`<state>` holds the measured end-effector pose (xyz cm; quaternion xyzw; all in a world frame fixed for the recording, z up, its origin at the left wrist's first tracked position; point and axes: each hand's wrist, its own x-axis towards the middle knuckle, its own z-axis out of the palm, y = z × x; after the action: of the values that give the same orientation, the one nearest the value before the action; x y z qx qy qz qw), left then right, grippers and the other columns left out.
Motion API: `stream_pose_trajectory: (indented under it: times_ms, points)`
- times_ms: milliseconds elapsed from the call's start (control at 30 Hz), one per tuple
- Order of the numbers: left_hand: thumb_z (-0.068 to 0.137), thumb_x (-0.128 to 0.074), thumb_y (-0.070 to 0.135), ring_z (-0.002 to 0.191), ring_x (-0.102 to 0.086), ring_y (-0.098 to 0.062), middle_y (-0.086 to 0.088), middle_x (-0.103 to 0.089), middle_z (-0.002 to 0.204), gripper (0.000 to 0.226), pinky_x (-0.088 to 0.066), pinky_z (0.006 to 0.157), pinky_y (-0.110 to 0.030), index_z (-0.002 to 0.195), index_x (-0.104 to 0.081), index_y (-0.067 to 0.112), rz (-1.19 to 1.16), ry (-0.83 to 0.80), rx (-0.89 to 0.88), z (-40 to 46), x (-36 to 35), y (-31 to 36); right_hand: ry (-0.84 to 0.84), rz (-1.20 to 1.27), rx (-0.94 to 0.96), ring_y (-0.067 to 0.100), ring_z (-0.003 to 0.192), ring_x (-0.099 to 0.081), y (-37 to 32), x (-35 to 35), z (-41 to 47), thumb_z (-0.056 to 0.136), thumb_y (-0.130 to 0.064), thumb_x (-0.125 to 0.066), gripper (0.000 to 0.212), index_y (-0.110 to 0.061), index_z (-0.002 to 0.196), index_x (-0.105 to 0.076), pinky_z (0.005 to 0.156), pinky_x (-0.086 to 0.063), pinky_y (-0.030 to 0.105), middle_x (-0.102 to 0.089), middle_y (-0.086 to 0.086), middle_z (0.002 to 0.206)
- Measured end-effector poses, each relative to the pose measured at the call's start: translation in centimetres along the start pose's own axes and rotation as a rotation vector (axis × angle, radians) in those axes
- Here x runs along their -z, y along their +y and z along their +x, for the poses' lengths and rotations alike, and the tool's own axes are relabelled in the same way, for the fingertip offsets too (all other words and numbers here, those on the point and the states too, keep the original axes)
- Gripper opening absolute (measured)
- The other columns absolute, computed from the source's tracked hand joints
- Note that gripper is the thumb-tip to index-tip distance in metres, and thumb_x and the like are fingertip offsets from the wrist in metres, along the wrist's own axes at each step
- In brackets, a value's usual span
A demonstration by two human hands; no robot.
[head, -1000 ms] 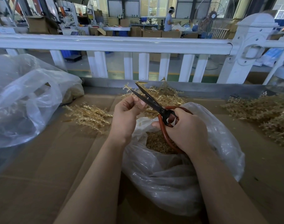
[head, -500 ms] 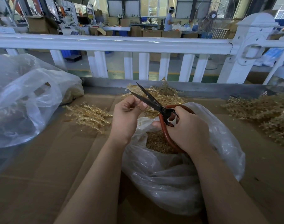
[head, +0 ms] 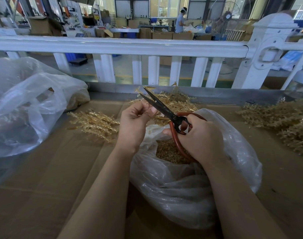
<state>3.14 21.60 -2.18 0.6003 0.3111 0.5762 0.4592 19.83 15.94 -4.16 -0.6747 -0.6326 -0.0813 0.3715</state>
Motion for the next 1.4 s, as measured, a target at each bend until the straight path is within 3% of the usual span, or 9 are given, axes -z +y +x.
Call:
stream_pose_trajectory:
  times_ms: [133,333,467,567,667,867,1067,1233,1400]
  points:
    - [0.093,-0.061,0.002,0.087,-0.054,-0.025,-0.039,-0.056,0.094,0.022,-0.050,0.086,-0.032,0.093,-0.056,-0.019,-0.011,-0.009,0.002,0.0,0.0,-0.2,-0.013,0.019,-0.004,0.001,0.061,-0.056,-0.1,0.1,0.0,0.065,-0.094,-0.040,0.077,-0.022,0.079,-0.065,0.058,-0.051,0.023,-0.061,-0.016,0.068]
    - [0.092,-0.062,0.001,0.084,-0.058,-0.016,-0.012,-0.063,0.085,0.019,-0.051,0.080,-0.021,0.093,-0.058,-0.018,-0.044,-0.004,0.023,0.0,0.0,-0.3,-0.042,0.030,-0.032,0.005,0.066,-0.060,-0.2,0.1,0.2,0.061,-0.094,-0.040,0.081,-0.021,0.082,-0.067,0.065,-0.057,0.030,-0.065,-0.013,0.073]
    - [0.092,-0.063,0.004,0.070,-0.061,0.004,0.013,-0.071,0.075,0.021,-0.046,0.067,-0.011,0.077,-0.071,0.016,-0.066,-0.013,0.092,0.0,0.0,-0.4,-0.043,0.089,-0.016,0.005,0.070,-0.063,-0.2,0.1,0.0,0.066,-0.089,-0.048,0.073,-0.022,0.085,-0.070,0.064,-0.052,0.020,-0.069,-0.015,0.079]
    - [0.090,-0.066,0.009,0.071,-0.061,-0.003,0.010,-0.071,0.074,0.031,-0.042,0.079,-0.027,0.063,-0.067,0.024,-0.114,0.008,0.203,0.0,0.0,-0.5,-0.046,0.165,-0.043,-0.003,0.067,-0.060,-0.2,0.0,-0.1,0.068,-0.084,-0.057,0.055,-0.031,0.083,-0.067,0.057,-0.041,0.008,-0.065,-0.020,0.073]
    - [0.090,-0.068,0.012,0.070,-0.057,-0.010,0.006,-0.070,0.072,0.023,-0.040,0.080,-0.037,0.070,-0.072,0.022,-0.092,-0.016,0.269,0.0,-0.2,-0.6,-0.042,0.238,-0.090,-0.003,0.063,-0.061,-0.1,-0.2,-0.1,0.071,-0.078,-0.063,0.050,-0.029,0.078,-0.068,0.053,-0.041,0.008,-0.064,-0.019,0.067]
    - [0.086,-0.068,0.001,0.059,-0.056,-0.004,-0.004,-0.064,0.071,0.004,-0.045,0.057,-0.013,0.084,-0.066,-0.002,-0.118,-0.138,0.271,-0.6,-1.1,-0.4,-0.043,0.444,-0.200,0.002,0.066,-0.065,0.3,-0.6,0.4,0.083,-0.051,-0.075,0.023,-0.034,0.070,-0.065,0.059,-0.056,0.027,-0.069,-0.013,0.064]
    - [0.086,-0.064,-0.005,0.051,-0.060,0.003,0.008,-0.068,0.060,0.009,-0.043,0.048,-0.008,0.081,-0.066,0.002,-0.145,-0.195,0.298,-0.8,-1.4,0.1,-0.098,0.568,-0.231,-0.004,0.069,-0.066,0.4,-0.8,0.7,0.087,-0.033,-0.077,0.010,-0.033,0.082,-0.068,0.056,-0.047,0.009,-0.071,-0.023,0.073]
    - [0.084,-0.067,-0.004,0.052,-0.061,0.002,0.007,-0.069,0.061,0.009,-0.043,0.048,-0.009,0.080,-0.065,0.003,-0.157,-0.185,0.313,-0.8,-1.3,0.3,-0.104,0.592,-0.247,-0.009,0.071,-0.065,0.4,-0.7,0.8,0.089,-0.028,-0.076,0.007,-0.029,0.091,-0.069,0.059,-0.046,0.006,-0.069,-0.028,0.073]
    - [0.084,-0.072,0.018,0.062,-0.054,-0.006,0.000,-0.067,0.071,0.017,-0.042,0.058,-0.018,0.071,-0.063,0.013,-0.107,-0.122,0.313,-0.5,-1.0,0.0,-0.087,0.586,-0.249,-0.013,0.072,-0.064,0.6,-0.7,0.8,0.090,-0.026,-0.076,0.011,-0.022,0.099,-0.071,0.059,-0.044,0.003,-0.067,-0.033,0.070]
